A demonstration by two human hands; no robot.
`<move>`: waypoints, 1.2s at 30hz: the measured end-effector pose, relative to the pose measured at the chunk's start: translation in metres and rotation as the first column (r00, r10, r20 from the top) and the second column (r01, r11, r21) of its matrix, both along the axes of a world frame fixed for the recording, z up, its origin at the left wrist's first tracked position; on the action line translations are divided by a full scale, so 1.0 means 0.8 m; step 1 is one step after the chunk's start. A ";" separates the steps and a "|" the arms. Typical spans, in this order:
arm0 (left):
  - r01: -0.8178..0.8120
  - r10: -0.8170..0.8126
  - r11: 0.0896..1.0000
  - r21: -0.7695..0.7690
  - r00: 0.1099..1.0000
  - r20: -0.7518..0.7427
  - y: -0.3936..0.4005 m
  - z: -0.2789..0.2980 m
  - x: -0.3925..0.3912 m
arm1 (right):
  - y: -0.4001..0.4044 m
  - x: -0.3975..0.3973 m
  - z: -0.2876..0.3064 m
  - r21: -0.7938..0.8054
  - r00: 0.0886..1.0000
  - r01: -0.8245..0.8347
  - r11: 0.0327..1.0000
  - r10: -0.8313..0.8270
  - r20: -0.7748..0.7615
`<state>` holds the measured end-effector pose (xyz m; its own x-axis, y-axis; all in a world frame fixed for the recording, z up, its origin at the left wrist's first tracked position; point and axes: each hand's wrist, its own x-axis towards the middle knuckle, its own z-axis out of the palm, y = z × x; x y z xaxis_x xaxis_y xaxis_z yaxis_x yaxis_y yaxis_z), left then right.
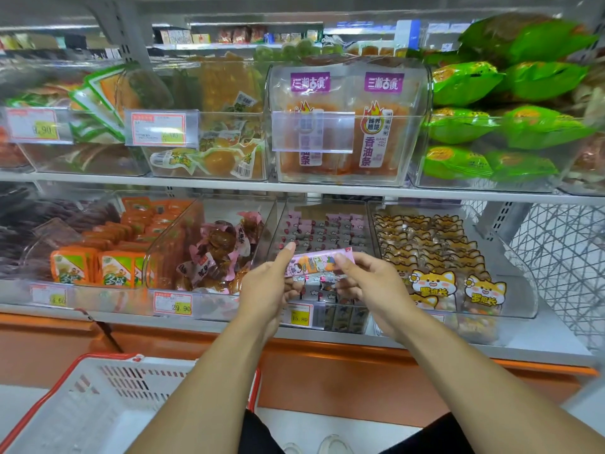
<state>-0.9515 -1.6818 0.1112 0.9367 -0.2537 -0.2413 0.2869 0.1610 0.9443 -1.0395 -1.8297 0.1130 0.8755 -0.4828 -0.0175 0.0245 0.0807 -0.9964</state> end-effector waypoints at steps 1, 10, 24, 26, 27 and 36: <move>-0.006 0.006 1.000 0.013 1.000 -0.004 0.000 0.000 0.001 | -0.001 0.000 0.000 0.010 1.000 -0.004 1.000 0.004 0.017; -0.005 0.011 0.997 -0.074 0.997 0.071 -0.010 -0.004 0.007 | 0.001 0.023 0.007 0.046 0.947 0.256 0.965 -0.260 0.187; -0.149 -0.279 0.832 0.534 0.720 0.636 -0.038 -0.033 0.040 | -0.081 0.203 0.020 -0.689 0.981 0.175 0.704 -0.187 0.058; -0.193 -0.315 0.795 0.575 0.679 0.663 -0.042 -0.036 0.044 | -0.090 0.214 0.018 -0.757 0.982 0.165 0.632 -0.176 0.067; -0.207 -0.323 0.782 0.588 0.672 0.666 -0.044 -0.037 0.044 | -0.095 0.220 0.015 -0.812 0.980 0.141 0.566 -0.194 0.035; -0.202 -0.359 0.759 0.618 0.663 0.657 -0.043 -0.042 0.045 | -0.115 0.256 -0.006 -0.933 0.911 -0.326 0.150 -0.214 -0.352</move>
<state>-0.9156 -1.7159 0.0775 0.8462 -0.3976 0.3548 -0.5232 -0.4934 0.6948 -0.8351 -1.9220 0.1084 0.9506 -0.2766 0.1411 -0.2556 -0.9550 -0.1507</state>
